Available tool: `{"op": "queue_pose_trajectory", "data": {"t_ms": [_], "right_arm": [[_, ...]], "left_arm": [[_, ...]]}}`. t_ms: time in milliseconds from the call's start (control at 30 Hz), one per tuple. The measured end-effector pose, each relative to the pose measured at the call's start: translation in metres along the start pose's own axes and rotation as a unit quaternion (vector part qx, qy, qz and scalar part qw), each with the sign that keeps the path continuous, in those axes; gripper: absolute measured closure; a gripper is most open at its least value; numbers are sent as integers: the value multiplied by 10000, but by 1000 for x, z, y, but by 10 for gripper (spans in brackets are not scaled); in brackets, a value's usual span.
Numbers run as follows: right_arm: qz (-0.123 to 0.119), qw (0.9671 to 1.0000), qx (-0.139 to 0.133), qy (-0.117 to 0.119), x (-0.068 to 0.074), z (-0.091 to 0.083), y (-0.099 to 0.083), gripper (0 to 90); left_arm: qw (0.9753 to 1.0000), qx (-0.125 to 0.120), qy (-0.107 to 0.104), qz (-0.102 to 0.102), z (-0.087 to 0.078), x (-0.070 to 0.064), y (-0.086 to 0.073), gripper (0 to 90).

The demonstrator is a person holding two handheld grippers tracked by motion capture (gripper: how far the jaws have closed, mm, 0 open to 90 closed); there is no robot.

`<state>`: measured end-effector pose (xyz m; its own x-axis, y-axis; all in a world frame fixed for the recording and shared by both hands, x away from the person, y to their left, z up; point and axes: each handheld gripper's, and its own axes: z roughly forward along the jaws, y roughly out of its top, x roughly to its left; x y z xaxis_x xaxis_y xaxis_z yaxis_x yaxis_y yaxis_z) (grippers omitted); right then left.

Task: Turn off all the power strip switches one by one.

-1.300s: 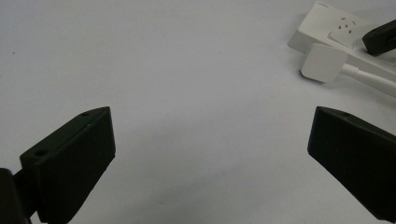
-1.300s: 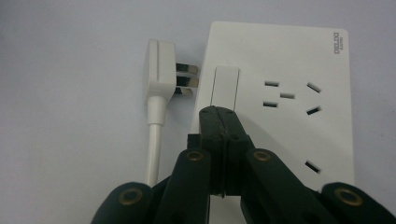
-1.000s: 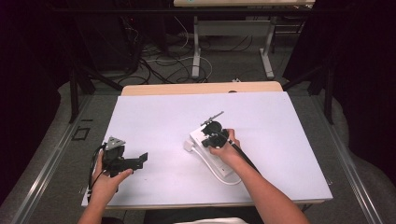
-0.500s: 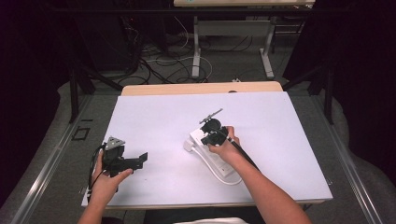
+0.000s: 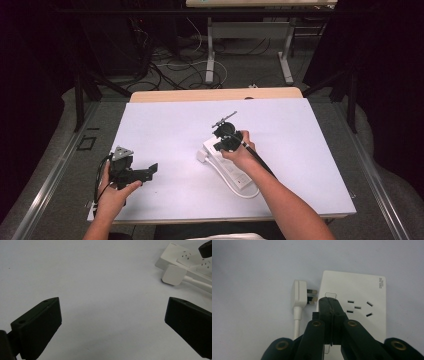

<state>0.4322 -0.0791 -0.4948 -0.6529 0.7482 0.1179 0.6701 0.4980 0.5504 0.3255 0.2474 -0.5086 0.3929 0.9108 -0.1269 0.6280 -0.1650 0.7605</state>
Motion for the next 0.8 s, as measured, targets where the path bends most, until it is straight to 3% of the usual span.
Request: {"op": "queue_pose_trajectory", "data": {"t_ms": [33,67,100,133,200,233,267,333,367,400,533,567,600,633,667,700,733,767,800], "right_arm": [[-149,9996,-234,32,-3,3,0,900],[-132,9999,-69,25,-2,1,2,900],[-104,9997,-221,17,-2,4,1,900],[-136,9999,-10,-30,-2,1,4,900],[-153,9999,-40,-52,-3,3,6,900],[-4,10000,10,-20,-1,3,7,900],[-97,9997,-212,-5,-3,5,7,900],[-88,9997,-225,9,-4,7,9,900],[-88,9998,168,-69,-4,2,11,900],[-71,9998,-197,-13,-4,8,10,900],[1,10000,35,-11,-5,10,13,900],[47,9999,-151,3,-5,14,12,900],[19,9999,-161,9,-6,16,13,900],[-17,10000,69,-67,-7,14,14,900],[-59,9999,93,-69,-8,15,15,900],[57,9999,-142,-22,-8,20,14,900],[122,9998,-131,-12,-7,21,14,900],[70,9999,58,-59,-8,20,15,900],[131,9998,-127,-2,-7,24,14,900]], "left_arm": [[10000,13,-3,3,0,0,0,9],[10000,15,-5,9,0,0,0,9],[10000,1,-4,15,0,0,0,8],[10000,-20,8,-3,0,0,0,8],[10000,-9,-4,-6,0,0,0,8],[10000,-52,10,-21,1,0,0,8],[10000,-42,9,-16,1,0,0,8],[10000,-23,-2,-8,0,0,0,8],[10000,-2,-5,-6,0,0,0,8],[10000,-36,0,-16,1,0,0,8],[10000,-36,-5,-15,0,1,0,9],[10000,-36,-4,-12,0,1,0,8],[10000,-38,-6,-13,0,1,0,8],[10000,-31,-3,-15,0,1,0,8],[10000,-27,-3,-14,0,1,0,9],[10000,-25,-4,-14,0,1,0,8],[10000,-22,-1,-13,0,1,0,8],[10000,4,1,-3,0,1,0,9],[10000,12,6,18,0,2,0,8]]}}
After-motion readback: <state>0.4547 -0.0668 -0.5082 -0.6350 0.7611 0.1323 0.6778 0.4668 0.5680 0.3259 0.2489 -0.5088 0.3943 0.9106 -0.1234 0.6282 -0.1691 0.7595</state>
